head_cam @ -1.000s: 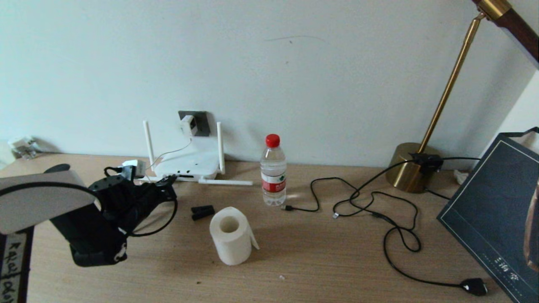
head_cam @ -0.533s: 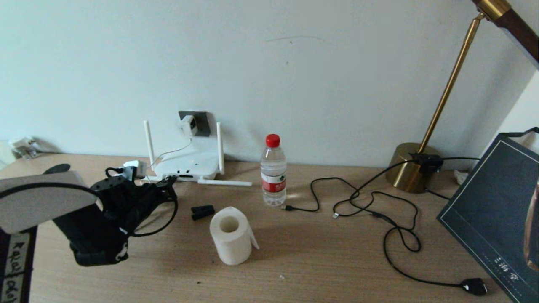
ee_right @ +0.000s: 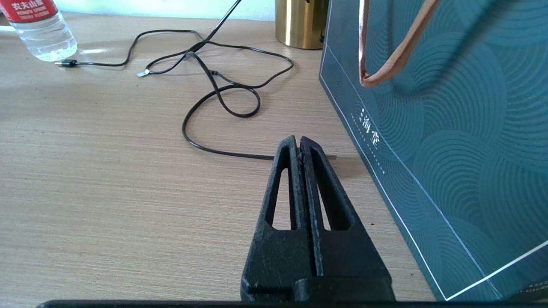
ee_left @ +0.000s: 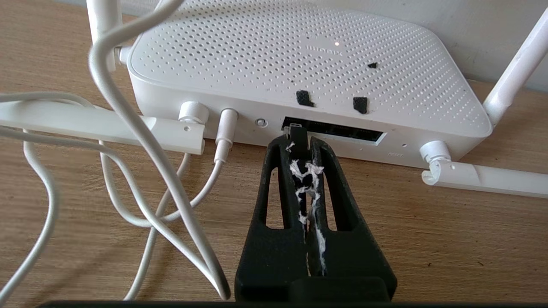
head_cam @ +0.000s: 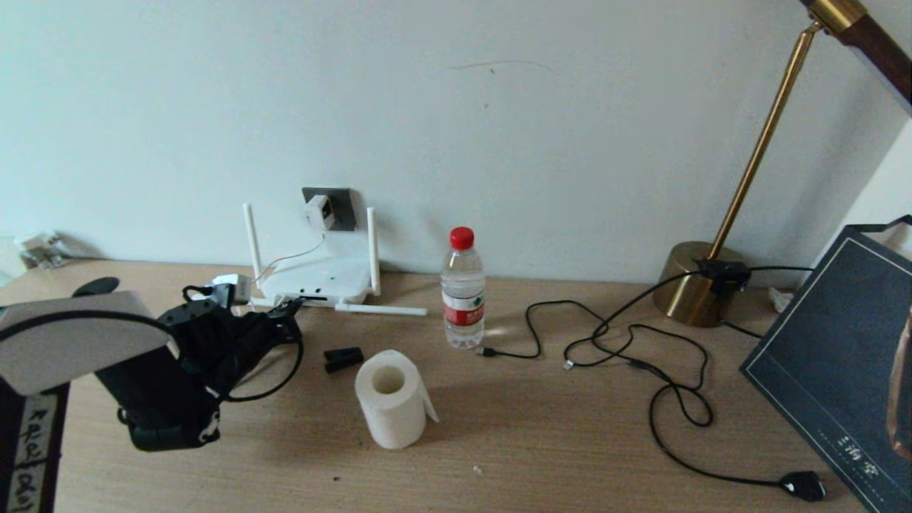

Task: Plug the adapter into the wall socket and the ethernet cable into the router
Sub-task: Plug cable into router interface

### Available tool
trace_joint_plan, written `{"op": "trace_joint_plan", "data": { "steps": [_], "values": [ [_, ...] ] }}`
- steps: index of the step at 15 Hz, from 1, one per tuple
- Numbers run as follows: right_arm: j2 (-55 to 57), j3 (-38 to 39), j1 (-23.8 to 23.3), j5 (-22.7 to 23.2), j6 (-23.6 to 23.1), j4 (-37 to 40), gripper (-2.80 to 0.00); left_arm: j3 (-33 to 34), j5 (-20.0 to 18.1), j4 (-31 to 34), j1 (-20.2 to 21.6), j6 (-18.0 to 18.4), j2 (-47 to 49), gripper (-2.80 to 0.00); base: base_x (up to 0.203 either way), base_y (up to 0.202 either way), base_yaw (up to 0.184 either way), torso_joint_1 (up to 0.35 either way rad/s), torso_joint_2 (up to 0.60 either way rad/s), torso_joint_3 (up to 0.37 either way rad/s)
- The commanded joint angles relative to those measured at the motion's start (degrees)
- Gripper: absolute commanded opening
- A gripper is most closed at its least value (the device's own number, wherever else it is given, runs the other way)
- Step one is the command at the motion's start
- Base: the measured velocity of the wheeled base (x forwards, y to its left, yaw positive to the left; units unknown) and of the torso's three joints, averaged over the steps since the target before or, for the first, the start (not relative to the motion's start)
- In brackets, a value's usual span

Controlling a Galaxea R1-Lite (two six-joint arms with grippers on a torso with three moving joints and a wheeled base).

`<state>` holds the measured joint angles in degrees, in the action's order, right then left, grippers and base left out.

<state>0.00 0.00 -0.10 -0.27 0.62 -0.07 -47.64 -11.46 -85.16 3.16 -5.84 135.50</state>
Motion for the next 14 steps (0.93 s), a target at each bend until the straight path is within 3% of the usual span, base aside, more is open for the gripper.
{"op": "trace_joint_plan", "data": {
  "steps": [1, 14],
  "values": [
    [0.08, 0.0, 0.01, 0.0, -0.01, -0.01, -2.8, -0.53, -0.05, -0.44, 0.01, -0.05, 0.46, -2.8, 0.0, 0.0, 0.0, 0.0, 0.0, 0.0],
    [0.09, 0.0, 0.01, 0.0, -0.01, -0.01, -2.8, -1.32, -0.14, -0.44, -0.08, -0.05, 0.55, -2.8, 0.0, 0.0, 0.0, 0.0, 0.0, 0.0]
  ]
}}
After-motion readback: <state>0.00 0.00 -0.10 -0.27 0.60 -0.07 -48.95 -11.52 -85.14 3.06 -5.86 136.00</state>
